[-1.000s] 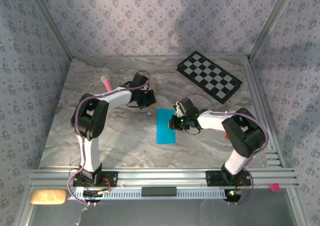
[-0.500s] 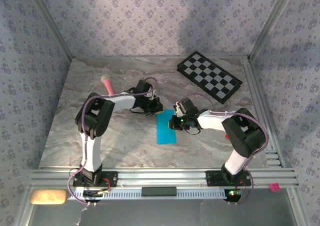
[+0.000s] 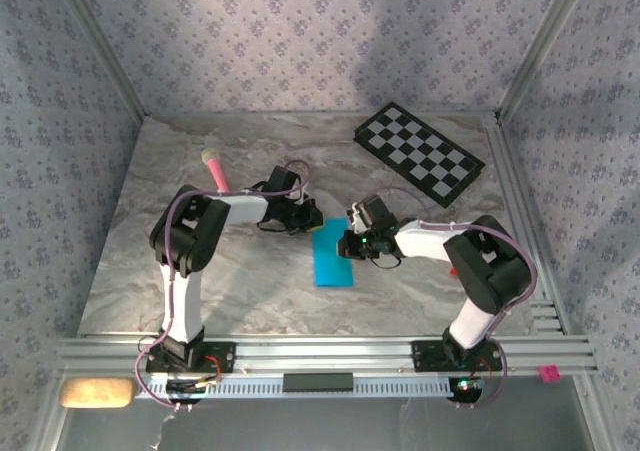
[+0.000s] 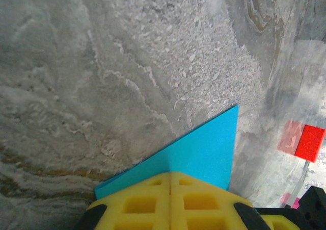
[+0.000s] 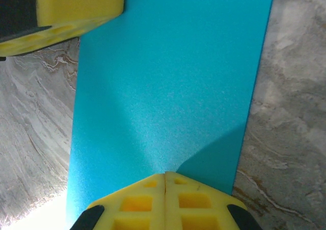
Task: Fold a paper plane with a square sheet of paper (pick it up from the middle)
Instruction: First fold the square sheet of paper in half at the center of the table.
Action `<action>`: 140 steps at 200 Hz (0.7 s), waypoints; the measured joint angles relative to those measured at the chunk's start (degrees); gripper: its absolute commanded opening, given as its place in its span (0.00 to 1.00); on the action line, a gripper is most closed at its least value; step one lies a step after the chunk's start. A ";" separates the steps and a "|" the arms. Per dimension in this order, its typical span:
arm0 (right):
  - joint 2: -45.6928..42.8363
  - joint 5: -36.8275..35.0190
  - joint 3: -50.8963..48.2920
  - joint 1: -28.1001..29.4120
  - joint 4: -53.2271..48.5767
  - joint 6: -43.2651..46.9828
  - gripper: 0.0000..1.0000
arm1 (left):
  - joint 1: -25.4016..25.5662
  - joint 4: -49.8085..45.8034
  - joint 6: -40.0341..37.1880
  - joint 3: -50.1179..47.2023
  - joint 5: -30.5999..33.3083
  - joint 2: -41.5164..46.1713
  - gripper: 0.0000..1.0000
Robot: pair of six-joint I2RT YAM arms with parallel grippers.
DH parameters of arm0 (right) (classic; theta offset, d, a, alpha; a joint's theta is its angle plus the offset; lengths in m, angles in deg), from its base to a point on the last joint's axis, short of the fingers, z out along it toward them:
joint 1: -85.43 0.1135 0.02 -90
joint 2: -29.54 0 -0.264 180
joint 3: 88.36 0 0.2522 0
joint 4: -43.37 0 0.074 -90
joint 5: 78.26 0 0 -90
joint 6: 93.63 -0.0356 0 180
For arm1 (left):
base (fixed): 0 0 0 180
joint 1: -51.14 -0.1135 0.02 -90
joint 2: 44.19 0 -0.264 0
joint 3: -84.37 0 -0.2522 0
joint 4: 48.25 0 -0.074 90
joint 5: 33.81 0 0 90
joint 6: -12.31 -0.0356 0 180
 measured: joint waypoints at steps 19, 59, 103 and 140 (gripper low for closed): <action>0.00 0.00 -0.02 0.00 0.02 0.00 0.00 | -0.13 0.81 0.87 -0.02 0.70 0.00 0.09; 0.00 0.00 -0.02 0.00 0.00 0.00 0.00 | -1.46 2.03 2.56 -0.02 2.32 0.00 0.11; -0.02 0.02 -0.02 -0.07 0.00 0.02 0.00 | -1.51 1.86 3.56 0.00 3.06 0.09 0.11; -0.02 0.04 -0.02 -0.11 0.00 0.02 0.00 | -1.77 0.68 3.58 0.02 7.04 1.20 0.13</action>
